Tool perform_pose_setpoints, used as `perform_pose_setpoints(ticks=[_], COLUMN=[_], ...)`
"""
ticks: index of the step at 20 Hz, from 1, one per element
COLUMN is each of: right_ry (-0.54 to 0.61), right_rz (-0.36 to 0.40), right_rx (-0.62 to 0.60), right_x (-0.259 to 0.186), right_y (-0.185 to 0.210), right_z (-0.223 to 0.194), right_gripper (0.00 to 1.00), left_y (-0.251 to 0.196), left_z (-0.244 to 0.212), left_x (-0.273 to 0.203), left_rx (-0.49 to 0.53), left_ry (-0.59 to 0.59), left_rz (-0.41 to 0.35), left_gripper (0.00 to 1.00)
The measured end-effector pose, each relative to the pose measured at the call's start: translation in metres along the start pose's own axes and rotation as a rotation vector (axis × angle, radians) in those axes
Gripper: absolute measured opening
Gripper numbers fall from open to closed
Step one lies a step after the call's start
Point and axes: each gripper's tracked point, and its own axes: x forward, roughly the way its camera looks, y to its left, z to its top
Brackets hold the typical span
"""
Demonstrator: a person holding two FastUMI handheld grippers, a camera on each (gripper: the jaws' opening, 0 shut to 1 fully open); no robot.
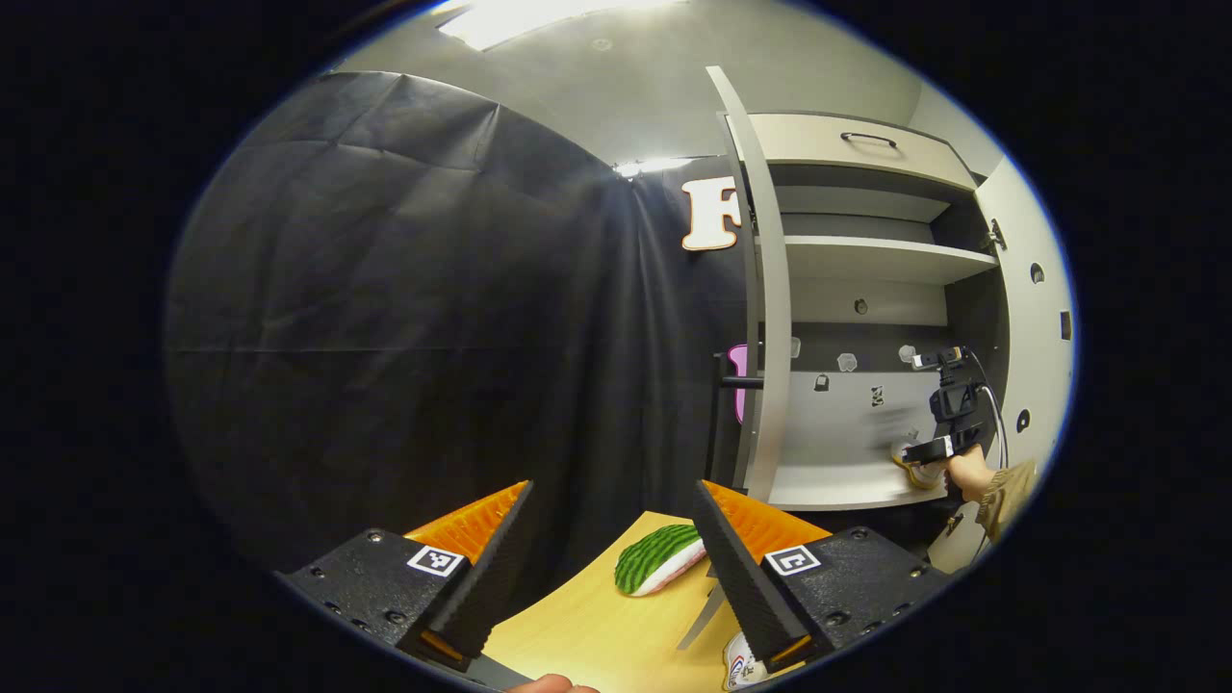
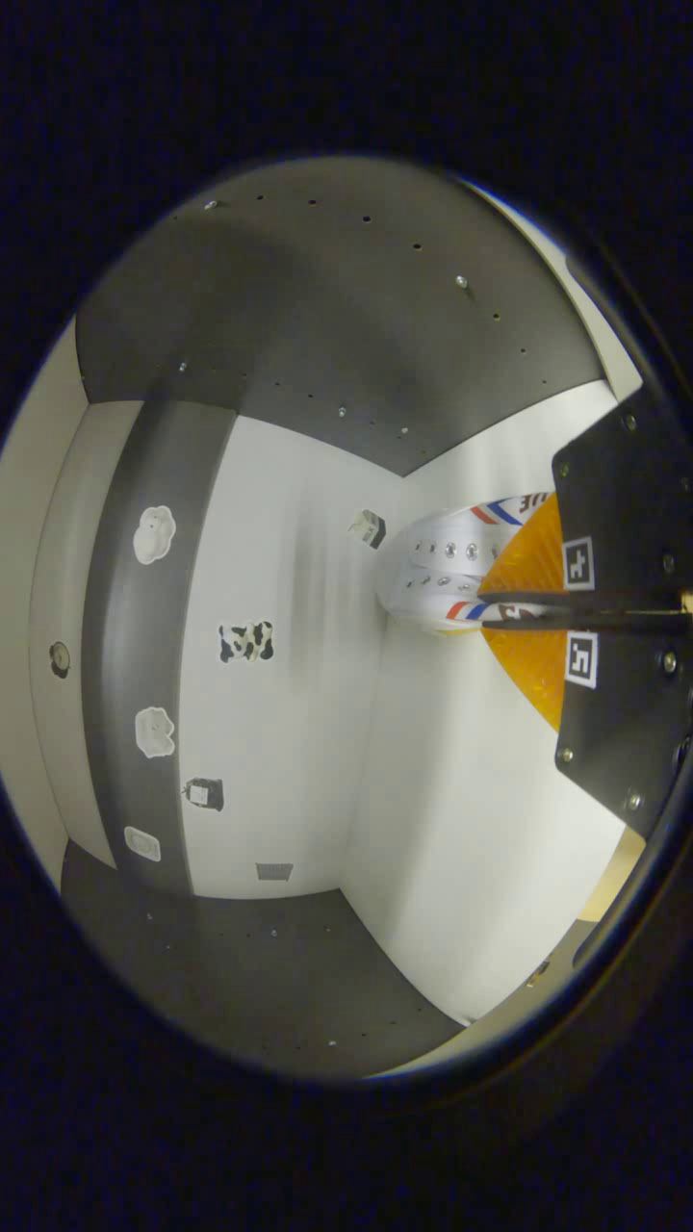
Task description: Grab one shoe with the right hand and put it into the shoe cabinet, grab the other shoe with the left hand and put it into the shoe cabinet; then close the right door with the right hand and the left door with the left hand.
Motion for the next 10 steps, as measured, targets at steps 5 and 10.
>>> perform_pose_setpoints(ticks=[5,10], right_ry=[-0.116,-0.269], right_rz=[0.006,0.028], right_rx=[-0.02,-0.002], right_x=[-0.037,-0.118], right_y=[-0.002,-0.011], right_z=[0.025,0.06], right_gripper=[0.16,0.16], left_y=[-0.026,-0.063], left_z=[-0.008,-0.023], left_x=[-0.01,-0.022], left_rx=[-0.025,-0.042], left_ry=[0.021,0.057], left_rz=[-0.064,-0.163], left_gripper=[0.98,0.96])
